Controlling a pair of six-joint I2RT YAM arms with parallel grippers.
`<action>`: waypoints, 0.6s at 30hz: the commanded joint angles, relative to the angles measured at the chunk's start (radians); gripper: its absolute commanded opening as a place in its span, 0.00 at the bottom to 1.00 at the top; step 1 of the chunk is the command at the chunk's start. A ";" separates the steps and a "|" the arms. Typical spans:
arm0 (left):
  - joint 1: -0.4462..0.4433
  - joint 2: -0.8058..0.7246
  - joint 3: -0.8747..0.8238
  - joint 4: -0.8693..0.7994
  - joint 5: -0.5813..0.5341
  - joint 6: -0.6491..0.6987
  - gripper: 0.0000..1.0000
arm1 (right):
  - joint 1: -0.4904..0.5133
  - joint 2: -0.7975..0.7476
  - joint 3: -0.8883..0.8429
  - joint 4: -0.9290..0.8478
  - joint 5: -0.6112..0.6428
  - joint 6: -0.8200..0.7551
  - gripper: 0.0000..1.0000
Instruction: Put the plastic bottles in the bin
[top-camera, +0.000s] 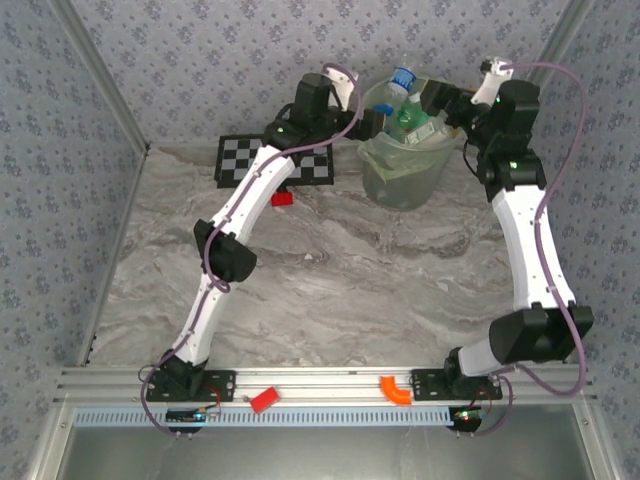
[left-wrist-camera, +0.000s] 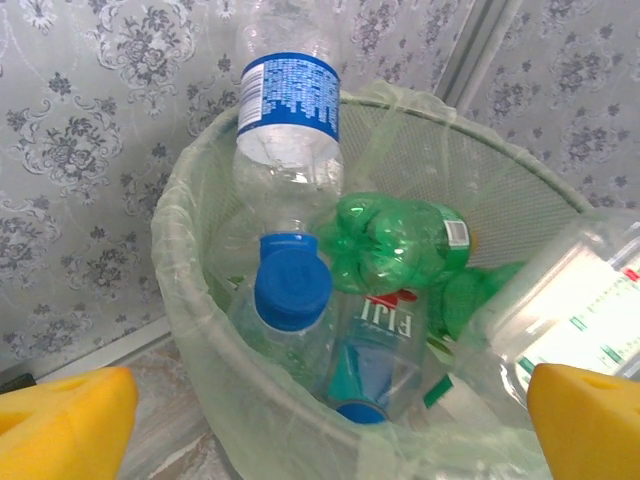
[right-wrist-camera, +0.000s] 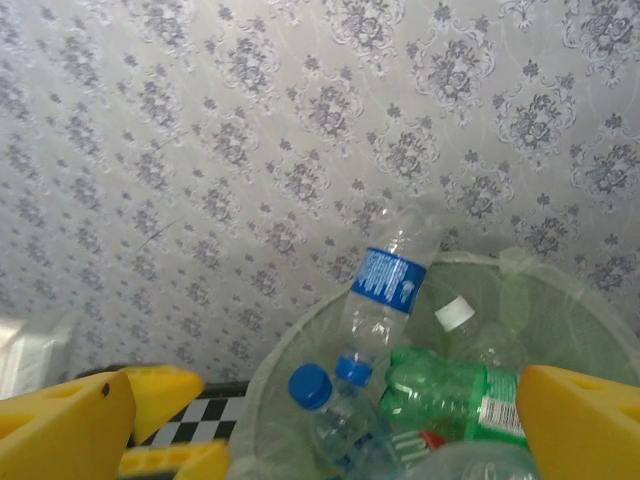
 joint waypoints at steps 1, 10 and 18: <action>0.002 -0.108 -0.043 -0.050 0.049 -0.002 1.00 | -0.026 0.114 0.118 -0.081 -0.060 -0.024 1.00; 0.003 -0.260 -0.255 -0.007 0.045 0.015 1.00 | -0.070 0.434 0.509 -0.230 -0.180 -0.004 0.84; 0.002 -0.367 -0.423 0.057 0.041 0.007 1.00 | -0.079 0.767 0.952 -0.419 -0.226 0.065 0.81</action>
